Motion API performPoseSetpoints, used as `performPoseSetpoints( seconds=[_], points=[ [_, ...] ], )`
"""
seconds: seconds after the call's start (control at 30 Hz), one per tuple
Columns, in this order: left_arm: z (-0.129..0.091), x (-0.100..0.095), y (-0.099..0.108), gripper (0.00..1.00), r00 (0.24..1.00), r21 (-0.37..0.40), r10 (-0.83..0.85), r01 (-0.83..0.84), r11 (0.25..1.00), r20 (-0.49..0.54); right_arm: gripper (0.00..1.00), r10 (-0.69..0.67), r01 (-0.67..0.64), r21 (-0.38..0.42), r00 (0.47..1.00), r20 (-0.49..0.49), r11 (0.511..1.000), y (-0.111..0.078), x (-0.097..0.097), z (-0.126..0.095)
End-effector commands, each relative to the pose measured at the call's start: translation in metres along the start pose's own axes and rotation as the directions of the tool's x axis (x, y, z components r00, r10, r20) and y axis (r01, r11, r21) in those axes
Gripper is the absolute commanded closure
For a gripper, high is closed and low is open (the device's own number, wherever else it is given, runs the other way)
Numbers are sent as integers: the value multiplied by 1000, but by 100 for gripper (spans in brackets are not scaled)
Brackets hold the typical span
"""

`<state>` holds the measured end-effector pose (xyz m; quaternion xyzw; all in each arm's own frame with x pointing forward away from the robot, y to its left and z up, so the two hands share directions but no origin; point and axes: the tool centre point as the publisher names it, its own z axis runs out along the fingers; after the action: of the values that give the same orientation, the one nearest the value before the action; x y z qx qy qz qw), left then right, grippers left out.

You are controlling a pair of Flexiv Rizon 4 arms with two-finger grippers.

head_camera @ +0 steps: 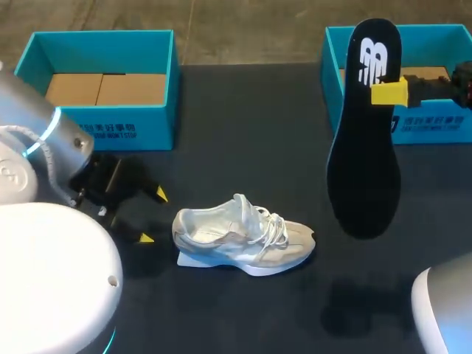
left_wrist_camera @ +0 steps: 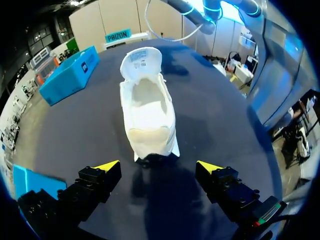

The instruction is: Take the shoe out of the shoebox, open the shoe tongue, remove and reinsert the insole, then place the shoe into the shoebox

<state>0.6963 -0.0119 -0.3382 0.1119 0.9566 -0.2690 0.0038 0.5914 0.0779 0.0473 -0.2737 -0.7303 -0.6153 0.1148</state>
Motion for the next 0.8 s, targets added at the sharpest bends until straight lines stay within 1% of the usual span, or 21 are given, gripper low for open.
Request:
performPoseSetpoints(
  seconds=[0.03, 0.07, 0.13, 0.2, 0.23, 0.4, 0.53, 0.8],
  points=[
    [-3, 3, -14, 0, 999, -191, 15, -9, 982, 30, 100, 2, -2, 9, 1000, -3, 1000, 5, -2, 2],
    [-3, 4, -15, 0, 1000, -194, 18, -13, 981, 24, 100, 2, -2, 9, 1000, -3, 1000, 5, -2, 2],
    [-1, 5, -16, 0, 998, -242, 17, -2, 970, 58, 100, 2, -2, 9, 1000, -3, 1000, 5, -2, 2],
    [2, 6, -16, 0, 999, -249, 12, -1, 969, 42, 100, 2, -2, 9, 1000, -3, 1000, 5, -2, 2],
    [3, 7, -17, 0, 999, -257, 13, 1, 966, 51, 100, 2, -2, 9, 1000, -3, 1000, 5, -2, 2],
    [5, 9, -19, 0, 1000, -259, 3, 4, 966, 29, 100, 2, -2, 9, 1000, -3, 1000, 5, -2, 2],
    [9, 10, -21, 0, 999, -298, 14, -3, 955, 34, 100, 2, -2, 9, 1000, -3, 1000, 5, -2, 2],
    [13, 7, -25, 0, 999, -332, 18, -6, 943, 33, 100, 2, -2, 9, 1000, -3, 1000, 5, -2, 2]
  ],
)
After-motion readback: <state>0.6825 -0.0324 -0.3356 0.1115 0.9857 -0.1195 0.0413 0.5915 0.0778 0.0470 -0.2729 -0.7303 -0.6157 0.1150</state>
